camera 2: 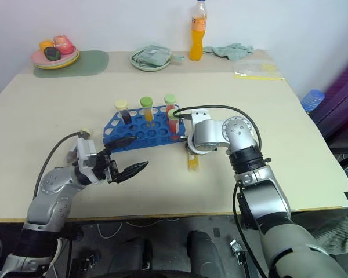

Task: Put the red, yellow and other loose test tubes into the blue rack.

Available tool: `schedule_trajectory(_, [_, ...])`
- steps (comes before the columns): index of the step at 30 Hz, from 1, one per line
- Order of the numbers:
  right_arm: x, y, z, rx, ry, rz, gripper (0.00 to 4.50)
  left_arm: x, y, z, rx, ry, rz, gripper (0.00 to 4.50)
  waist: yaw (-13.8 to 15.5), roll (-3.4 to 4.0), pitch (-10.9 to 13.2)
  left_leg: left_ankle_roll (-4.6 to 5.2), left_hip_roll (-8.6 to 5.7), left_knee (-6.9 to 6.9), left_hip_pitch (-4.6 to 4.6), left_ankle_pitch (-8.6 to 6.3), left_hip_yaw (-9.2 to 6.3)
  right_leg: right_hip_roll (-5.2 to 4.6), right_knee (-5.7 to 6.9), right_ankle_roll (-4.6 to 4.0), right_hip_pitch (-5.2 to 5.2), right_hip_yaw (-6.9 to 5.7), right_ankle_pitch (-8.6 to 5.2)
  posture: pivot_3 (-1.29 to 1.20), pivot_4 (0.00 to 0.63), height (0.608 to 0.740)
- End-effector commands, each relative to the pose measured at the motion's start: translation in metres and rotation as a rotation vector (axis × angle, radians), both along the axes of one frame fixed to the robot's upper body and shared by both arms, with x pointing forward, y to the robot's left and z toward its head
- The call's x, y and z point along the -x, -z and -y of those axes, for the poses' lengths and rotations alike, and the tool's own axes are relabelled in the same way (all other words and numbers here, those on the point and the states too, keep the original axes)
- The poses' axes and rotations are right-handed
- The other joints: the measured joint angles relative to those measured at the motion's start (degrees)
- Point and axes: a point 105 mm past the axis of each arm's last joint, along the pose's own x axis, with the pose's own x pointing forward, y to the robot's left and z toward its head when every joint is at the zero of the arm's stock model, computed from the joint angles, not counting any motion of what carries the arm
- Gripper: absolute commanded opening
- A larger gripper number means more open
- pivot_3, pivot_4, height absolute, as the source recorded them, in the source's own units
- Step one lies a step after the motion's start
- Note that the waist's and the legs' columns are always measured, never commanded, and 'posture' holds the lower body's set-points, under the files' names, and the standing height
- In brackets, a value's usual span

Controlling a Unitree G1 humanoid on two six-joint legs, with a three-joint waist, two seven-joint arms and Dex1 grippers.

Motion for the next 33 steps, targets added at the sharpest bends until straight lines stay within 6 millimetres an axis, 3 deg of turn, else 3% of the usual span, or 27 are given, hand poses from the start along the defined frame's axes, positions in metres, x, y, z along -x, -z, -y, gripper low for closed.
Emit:
schedule_trajectory(1, [-0.002,-0.005,0.006,0.002,0.006,0.020,0.78,0.004,-0.010,0.000,0.006,0.009,0.046,4.50,-0.01,0.01,0.00,0.00,0.00,0.00,0.00,0.00,0.00,0.00,0.00,0.00,0.00,0.00,0.00,0.00,0.150,0.740])
schedule_trajectory(5, [-0.010,-0.019,0.027,0.011,0.065,0.065,0.78,0.005,-0.010,-0.001,0.004,0.004,0.048,4.50,0.13,0.03,0.02,0.00,0.00,0.00,-0.01,0.00,0.00,0.00,-0.01,0.00,-0.01,-0.01,0.00,0.00,0.150,0.740])
schedule_trajectory(7, [-0.012,-0.027,0.055,0.016,0.151,0.093,0.78,0.005,-0.010,-0.002,0.003,0.002,0.046,4.50,0.22,0.04,0.03,0.00,-0.03,0.00,-0.05,0.00,0.01,-0.04,-0.04,0.00,-0.01,-0.01,0.00,0.00,0.150,0.740])
schedule_trajectory(10, [-0.009,-0.034,0.079,0.028,0.205,0.129,0.78,0.005,-0.010,-0.003,0.000,0.006,0.044,4.50,0.22,0.03,0.02,0.02,-0.07,0.00,-0.11,-0.01,0.02,-0.10,-0.14,-0.01,-0.01,-0.01,-0.01,0.00,0.150,0.740])
schedule_trajectory(13, [-0.009,-0.040,0.076,-0.096,0.221,0.198,0.78,0.001,-0.013,-0.005,-0.008,0.009,0.050,4.50,-0.11,0.03,0.02,0.13,-0.04,-0.01,-0.08,-0.07,0.02,-0.05,-0.16,0.00,-0.02,0.01,-0.01,0.00,0.150,0.740])
schedule_trajectory(18, [-0.012,-0.079,0.077,-0.259,0.090,0.628,0.78,-0.005,-0.022,-0.010,-0.011,0.013,0.067,4.50,0.11,0.21,0.09,0.18,0.04,-0.09,0.00,-0.10,-0.04,0.17,-0.09,0.03,-0.04,0.00,0.00,0.00,0.150,0.740])
schedule_trajectory(20, [-0.008,-0.105,0.080,-0.244,-0.005,0.871,0.78,-0.007,-0.023,-0.016,-0.020,0.008,0.071,4.50,0.25,0.20,0.09,0.18,0.04,-0.10,-0.01,-0.10,-0.03,0.16,-0.11,0.05,-0.04,0.00,-0.01,0.00,0.150,0.740])
schedule_trajectory(23, [-0.003,-0.127,0.081,-0.192,-0.058,1.102,0.78,-0.008,-0.024,-0.023,-0.033,0.006,0.068,4.50,0.18,0.19,0.09,0.18,-0.02,-0.09,-0.01,-0.10,0.02,0.08,-0.14,0.05,-0.04,0.00,-0.02,0.00,0.150,0.740])
schedule_trajectory(24, [0.000,-0.133,0.078,-0.229,-0.048,1.161,0.78,-0.009,-0.025,-0.024,-0.033,0.010,0.065,4.50,0.06,0.17,0.08,0.18,-0.02,-0.08,-0.01,-0.10,0.03,0.07,-0.14,0.04,-0.03,0.01,-0.02,0.00,0.150,0.740])
schedule_trajectory(29, [0.028,-0.143,0.024,-0.186,-0.251,1.459,0.78,-0.015,-0.026,-0.029,-0.036,0.027,0.053,4.50,0.09,0.16,0.07,0.18,0.00,-0.09,0.06,-0.10,0.02,0.15,-0.06,0.03,-0.03,0.00,-0.03,0.00,0.150,0.740])
schedule_trajectory(33, [0.036,-0.155,-0.001,-0.334,-0.308,1.555,0.78,-0.019,-0.029,-0.034,-0.044,0.033,0.051,4.50,0.17,0.16,0.08,0.17,-0.02,-0.08,0.06,-0.10,0.06,0.12,-0.01,0.04,-0.04,0.01,-0.02,0.00,0.150,0.740])
